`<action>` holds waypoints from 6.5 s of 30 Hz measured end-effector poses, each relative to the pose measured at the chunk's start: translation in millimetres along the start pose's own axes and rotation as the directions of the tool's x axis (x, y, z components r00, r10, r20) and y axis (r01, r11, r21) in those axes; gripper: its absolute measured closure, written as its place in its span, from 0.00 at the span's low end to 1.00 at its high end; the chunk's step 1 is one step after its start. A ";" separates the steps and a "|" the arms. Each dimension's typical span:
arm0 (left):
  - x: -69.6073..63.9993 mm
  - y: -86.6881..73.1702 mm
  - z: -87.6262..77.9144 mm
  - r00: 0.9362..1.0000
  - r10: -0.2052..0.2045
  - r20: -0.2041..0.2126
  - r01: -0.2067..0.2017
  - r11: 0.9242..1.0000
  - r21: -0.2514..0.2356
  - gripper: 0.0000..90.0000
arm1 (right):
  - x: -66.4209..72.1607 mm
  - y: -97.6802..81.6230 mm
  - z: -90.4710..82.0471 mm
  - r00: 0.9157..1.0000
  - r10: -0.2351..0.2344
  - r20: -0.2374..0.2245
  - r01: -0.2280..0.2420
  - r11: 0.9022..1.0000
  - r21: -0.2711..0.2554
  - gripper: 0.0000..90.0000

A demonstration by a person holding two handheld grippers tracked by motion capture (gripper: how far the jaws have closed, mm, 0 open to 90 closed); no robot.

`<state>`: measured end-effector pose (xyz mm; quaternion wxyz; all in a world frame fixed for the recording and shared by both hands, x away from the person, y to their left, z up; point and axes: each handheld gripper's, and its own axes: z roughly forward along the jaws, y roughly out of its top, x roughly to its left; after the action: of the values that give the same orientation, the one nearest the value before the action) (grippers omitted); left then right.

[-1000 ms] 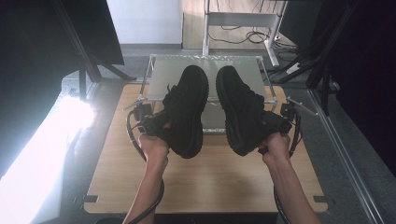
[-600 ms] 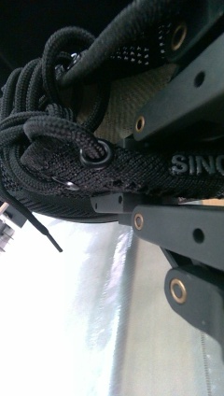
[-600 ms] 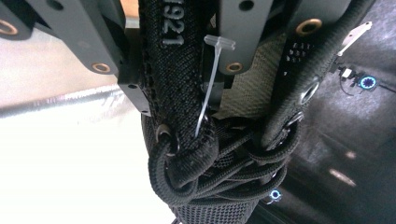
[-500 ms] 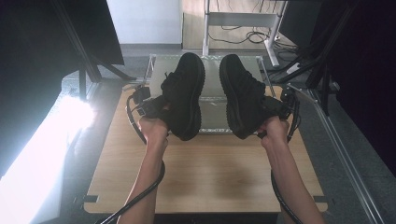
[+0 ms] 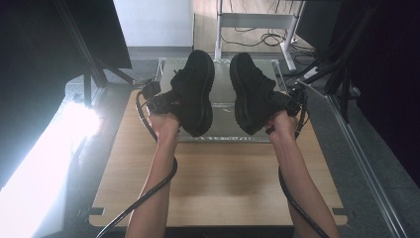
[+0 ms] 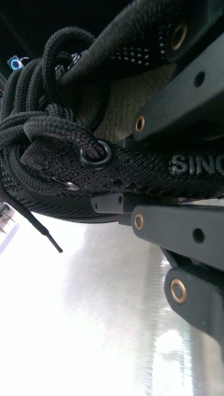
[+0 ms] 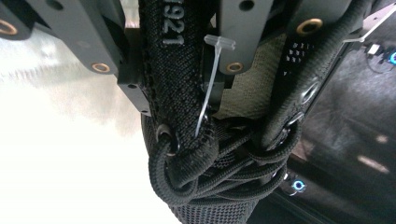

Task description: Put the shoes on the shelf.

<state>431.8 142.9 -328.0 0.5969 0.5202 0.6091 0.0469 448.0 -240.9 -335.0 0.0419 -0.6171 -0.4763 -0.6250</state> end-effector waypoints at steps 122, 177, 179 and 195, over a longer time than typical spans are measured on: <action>-20.6 -4.5 -3.6 0.943 0.332 0.034 -0.334 0.936 0.109 0.17 | -5.3 18.8 3.0 0.963 -0.261 -0.073 0.265 0.963 0.055 0.21; 27.8 -118.2 -48.0 0.853 0.515 0.089 -0.520 0.818 0.248 0.00 | -49.0 -87.6 -57.8 0.727 -0.681 -0.082 0.663 0.666 0.343 0.07; 29.1 -121.6 -50.1 0.846 0.525 0.089 -0.529 0.810 0.253 0.00 | -52.1 -90.4 -60.6 0.721 -0.689 -0.077 0.665 0.655 0.358 0.07; 38.6 -149.3 -80.1 0.816 0.568 0.110 -0.573 0.768 0.286 0.00 | -75.7 -110.3 -99.5 0.710 -0.704 -0.001 0.652 0.657 0.380 0.00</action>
<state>293.3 146.8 -432.7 0.4717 0.7664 0.4172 0.1266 322.4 -285.9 -434.9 -0.1199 -0.4202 -0.7777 -0.4520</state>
